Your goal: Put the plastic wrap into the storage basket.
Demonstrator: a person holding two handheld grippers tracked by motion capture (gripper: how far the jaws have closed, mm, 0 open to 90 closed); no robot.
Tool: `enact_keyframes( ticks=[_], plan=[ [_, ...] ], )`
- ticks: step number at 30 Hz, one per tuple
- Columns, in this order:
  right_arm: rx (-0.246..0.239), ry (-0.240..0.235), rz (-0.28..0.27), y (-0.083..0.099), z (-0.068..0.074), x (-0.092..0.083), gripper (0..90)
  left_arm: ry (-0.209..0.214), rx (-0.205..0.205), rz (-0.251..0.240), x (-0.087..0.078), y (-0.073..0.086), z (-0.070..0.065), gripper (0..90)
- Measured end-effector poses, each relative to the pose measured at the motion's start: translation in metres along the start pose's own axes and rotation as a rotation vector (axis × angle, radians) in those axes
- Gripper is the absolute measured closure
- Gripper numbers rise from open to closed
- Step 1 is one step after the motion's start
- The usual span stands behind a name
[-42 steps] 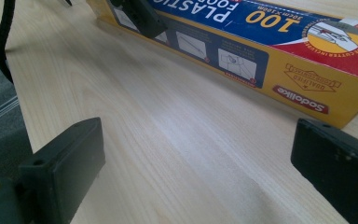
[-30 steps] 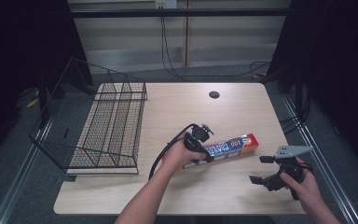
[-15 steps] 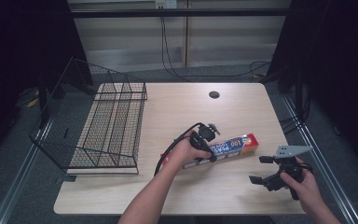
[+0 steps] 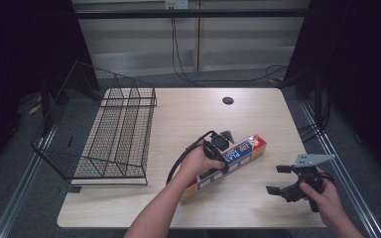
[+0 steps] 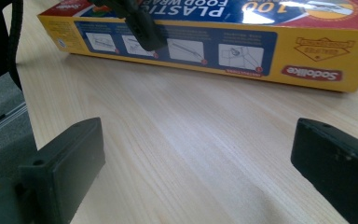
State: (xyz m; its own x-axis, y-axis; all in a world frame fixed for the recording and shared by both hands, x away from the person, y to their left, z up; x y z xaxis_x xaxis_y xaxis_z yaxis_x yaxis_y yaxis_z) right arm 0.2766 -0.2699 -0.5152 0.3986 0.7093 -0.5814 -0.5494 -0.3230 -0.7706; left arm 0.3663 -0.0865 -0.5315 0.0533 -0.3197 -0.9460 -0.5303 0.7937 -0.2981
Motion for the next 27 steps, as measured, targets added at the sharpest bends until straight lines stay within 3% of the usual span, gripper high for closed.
enact_keyframes(
  ticks=[7, 19, 27],
  plan=[
    [0.006, -0.006, -0.010, -0.001, -0.001, 0.000, 2.5, -0.033, -0.034, 0.003, -0.023, 0.003, 0.011, 41.9],
    [0.009, -0.011, -0.015, -0.002, 0.000, -0.001, 2.5, -0.027, -0.102, 0.011, -0.061, 0.009, 0.026, 42.7],
    [0.009, -0.011, -0.019, -0.002, 0.001, -0.001, 2.5, -0.054, -0.138, -0.005, -0.085, 0.011, 0.036, 42.7]
  ],
)
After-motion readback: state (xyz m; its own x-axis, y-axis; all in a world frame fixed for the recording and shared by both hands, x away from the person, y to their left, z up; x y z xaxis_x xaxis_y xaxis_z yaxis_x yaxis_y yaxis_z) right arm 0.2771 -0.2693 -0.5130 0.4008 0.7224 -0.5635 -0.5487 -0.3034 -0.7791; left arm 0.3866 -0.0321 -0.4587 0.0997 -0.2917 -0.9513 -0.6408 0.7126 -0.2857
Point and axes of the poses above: each handheld gripper's, and its own axes: x roughly forward along the jaws, y roughly out of its underside, z roughly to its left, the point moved 9 cm from there along x, roughly forward along the jaws, and after that the axes turned 3 degrees about -y, right-handed, at the moved point
